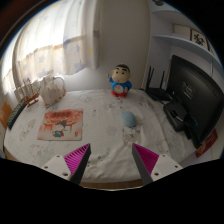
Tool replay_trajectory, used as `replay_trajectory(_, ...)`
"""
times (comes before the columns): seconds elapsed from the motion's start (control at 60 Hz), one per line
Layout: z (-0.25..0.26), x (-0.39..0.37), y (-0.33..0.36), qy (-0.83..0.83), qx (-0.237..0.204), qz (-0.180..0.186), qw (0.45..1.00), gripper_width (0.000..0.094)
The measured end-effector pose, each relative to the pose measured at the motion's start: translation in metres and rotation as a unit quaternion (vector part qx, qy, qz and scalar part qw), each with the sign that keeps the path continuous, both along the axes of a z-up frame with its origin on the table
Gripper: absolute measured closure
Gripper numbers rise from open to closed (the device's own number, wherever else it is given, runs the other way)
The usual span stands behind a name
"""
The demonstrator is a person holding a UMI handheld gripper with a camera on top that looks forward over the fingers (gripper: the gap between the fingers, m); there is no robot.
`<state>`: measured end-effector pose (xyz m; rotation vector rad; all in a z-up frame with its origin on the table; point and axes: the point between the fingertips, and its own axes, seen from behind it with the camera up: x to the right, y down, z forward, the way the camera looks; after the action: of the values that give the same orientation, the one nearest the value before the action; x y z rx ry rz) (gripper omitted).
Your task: Arrange mouse
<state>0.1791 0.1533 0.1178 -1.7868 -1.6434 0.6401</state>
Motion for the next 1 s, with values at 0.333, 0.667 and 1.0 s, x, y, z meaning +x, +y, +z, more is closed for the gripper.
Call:
replay_trajectory(0.333,-0.04,-0.065,0.067,0.03,-0.01,0.015,0.999,0.0076)
replay_trajectory(0.667,-0.092,-0.143,0.103,0.036,-0.006,0.028,0.999,0.0076)
replay_trajectory(1.0,-0.134,-0.198,0.123,0.024,-0.005,0.031,0.999,0.0081)
